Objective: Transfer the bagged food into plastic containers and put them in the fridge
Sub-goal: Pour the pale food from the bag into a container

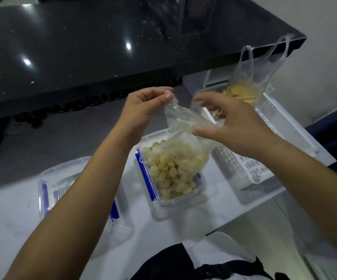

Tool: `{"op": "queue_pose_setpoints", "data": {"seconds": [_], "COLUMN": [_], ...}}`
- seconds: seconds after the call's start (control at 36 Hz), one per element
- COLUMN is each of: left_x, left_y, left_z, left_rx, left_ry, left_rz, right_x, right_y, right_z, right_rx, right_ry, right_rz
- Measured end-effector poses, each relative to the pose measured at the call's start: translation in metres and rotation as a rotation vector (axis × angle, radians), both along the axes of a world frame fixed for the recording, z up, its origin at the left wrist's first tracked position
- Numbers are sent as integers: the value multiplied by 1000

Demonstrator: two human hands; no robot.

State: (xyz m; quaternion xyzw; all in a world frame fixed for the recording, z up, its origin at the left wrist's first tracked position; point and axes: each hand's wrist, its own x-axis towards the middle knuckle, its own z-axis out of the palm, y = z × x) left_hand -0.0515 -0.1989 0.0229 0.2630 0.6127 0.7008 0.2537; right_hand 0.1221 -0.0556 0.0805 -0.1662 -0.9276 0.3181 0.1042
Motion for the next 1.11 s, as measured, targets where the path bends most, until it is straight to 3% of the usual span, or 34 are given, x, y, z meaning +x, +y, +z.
{"op": "queue_pose_setpoints", "data": {"seconds": [0.08, 0.19, 0.25, 0.39, 0.44, 0.61, 0.75, 0.92, 1.11], "left_x": [-2, 1, 2, 6, 8, 14, 14, 1, 7], "left_y": [-3, -8, -11, -15, -16, -20, -28, -36, -31], "left_z": [-4, -7, -8, -7, -6, -1, 5, 11, -6], "left_rx": [10, 41, 47, 28, 14, -22, 23, 156, 152], "left_ry": [-18, -59, -68, -67, -66, -78, -95, -114, -122], "left_rz": [35, 46, 40, 22, 21, 40, 64, 103, 75], "right_x": [13, 36, 42, 30, 22, 4, -1, 12, 21], "right_y": [10, 25, 29, 45, 53, 49, 42, 27, 7], "right_z": [-6, -30, -44, -59, -63, -75, -72, -65, -108], "right_rx": [24, -230, -295, -824, -925, -888, -824, -1000, -972], "right_ry": [35, -140, -131, -43, -50, -180, 2, 172, 3], "right_rz": [-81, -149, -182, -336, -360, -259, -296, -221, -378]}}
